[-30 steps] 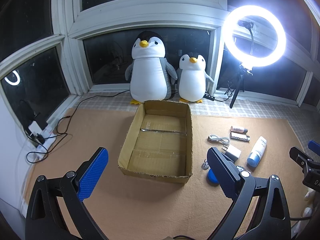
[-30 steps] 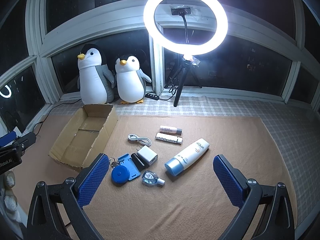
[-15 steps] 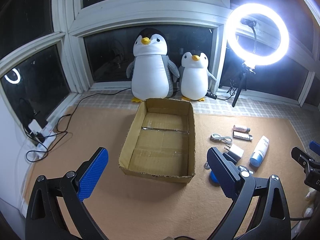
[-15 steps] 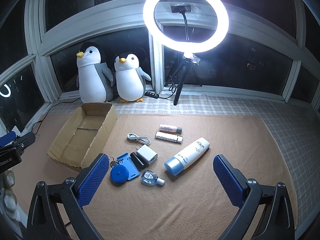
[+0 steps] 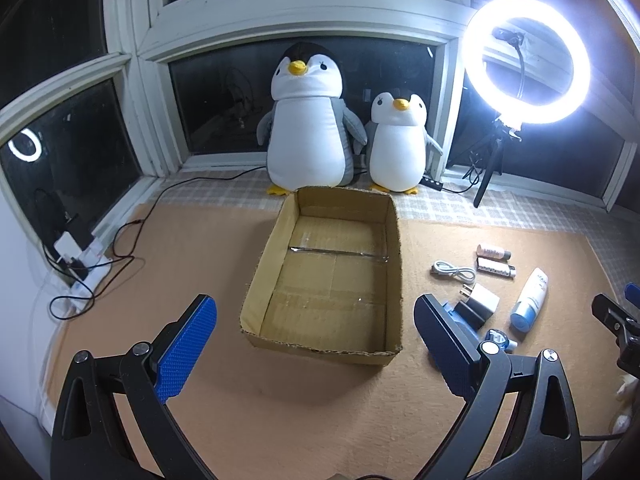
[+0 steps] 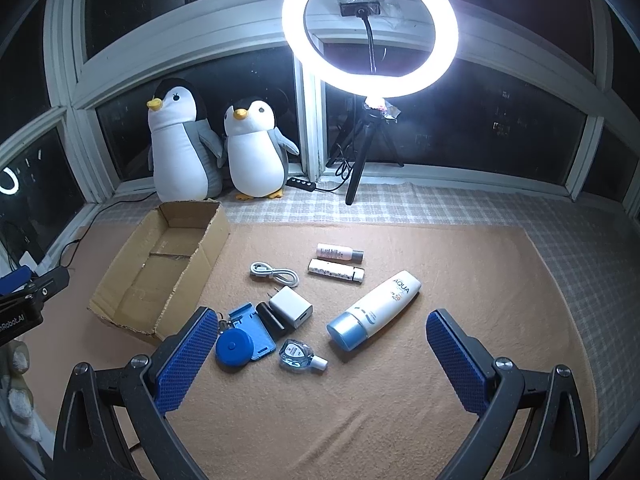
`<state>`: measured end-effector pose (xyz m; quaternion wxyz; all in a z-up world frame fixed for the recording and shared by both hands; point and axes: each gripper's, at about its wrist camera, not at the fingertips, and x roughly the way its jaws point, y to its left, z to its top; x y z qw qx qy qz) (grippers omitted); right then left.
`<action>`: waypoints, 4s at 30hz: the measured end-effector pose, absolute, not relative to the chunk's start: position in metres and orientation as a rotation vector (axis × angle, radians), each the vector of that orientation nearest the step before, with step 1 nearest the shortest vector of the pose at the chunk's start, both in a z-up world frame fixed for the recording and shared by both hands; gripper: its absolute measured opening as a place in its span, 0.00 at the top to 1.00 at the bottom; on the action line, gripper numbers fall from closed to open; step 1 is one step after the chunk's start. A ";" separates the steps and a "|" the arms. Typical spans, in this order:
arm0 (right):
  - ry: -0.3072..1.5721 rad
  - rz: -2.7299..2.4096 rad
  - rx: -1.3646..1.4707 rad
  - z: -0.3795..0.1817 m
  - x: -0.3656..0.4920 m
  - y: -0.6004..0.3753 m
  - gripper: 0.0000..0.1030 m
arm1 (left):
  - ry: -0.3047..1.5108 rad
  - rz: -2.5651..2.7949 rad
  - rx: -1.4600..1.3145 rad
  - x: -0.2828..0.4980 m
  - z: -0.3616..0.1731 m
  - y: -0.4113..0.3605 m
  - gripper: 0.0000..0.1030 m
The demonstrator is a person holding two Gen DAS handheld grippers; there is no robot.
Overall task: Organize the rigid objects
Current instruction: 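Move the left tool to the cardboard box wall and clamp it, then grasp the white AQUA sunscreen tube with the right tool while left holds box, then lift the sunscreen tube and carry it over the cardboard box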
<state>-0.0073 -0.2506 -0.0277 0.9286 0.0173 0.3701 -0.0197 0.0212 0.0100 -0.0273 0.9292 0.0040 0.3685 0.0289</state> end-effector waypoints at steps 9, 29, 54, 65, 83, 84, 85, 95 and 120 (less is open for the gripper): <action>0.763 -0.037 0.042 -0.040 -0.004 -0.261 0.00 | 0.831 0.148 -0.032 0.043 -0.057 0.049 0.04; 0.891 -0.101 0.106 -0.086 0.003 -0.308 0.00 | 1.007 0.224 -0.104 0.103 -0.129 0.093 0.22; 1.018 -0.216 0.207 -0.136 0.075 -0.316 0.04 | 1.081 0.204 -0.054 0.124 -0.162 0.085 0.76; 1.098 -0.251 0.230 -0.164 0.099 -0.321 0.08 | 1.088 0.193 -0.058 0.126 -0.168 0.080 0.83; 1.208 -0.280 0.069 -0.180 0.112 -0.340 0.32 | 1.087 0.182 -0.074 0.125 -0.168 0.083 0.83; 1.213 -0.275 0.075 -0.181 0.111 -0.344 0.34 | 1.087 0.183 -0.073 0.125 -0.168 0.083 0.83; 1.219 -0.267 0.081 -0.183 0.110 -0.348 0.41 | 1.087 0.184 -0.072 0.125 -0.168 0.083 0.83; 1.185 -0.150 0.040 -0.184 0.109 -0.342 0.58 | 1.092 0.192 -0.062 0.127 -0.170 0.082 0.83; 0.979 -0.093 -0.013 -0.130 0.087 -0.293 0.59 | 1.092 0.190 -0.067 0.128 -0.171 0.082 0.83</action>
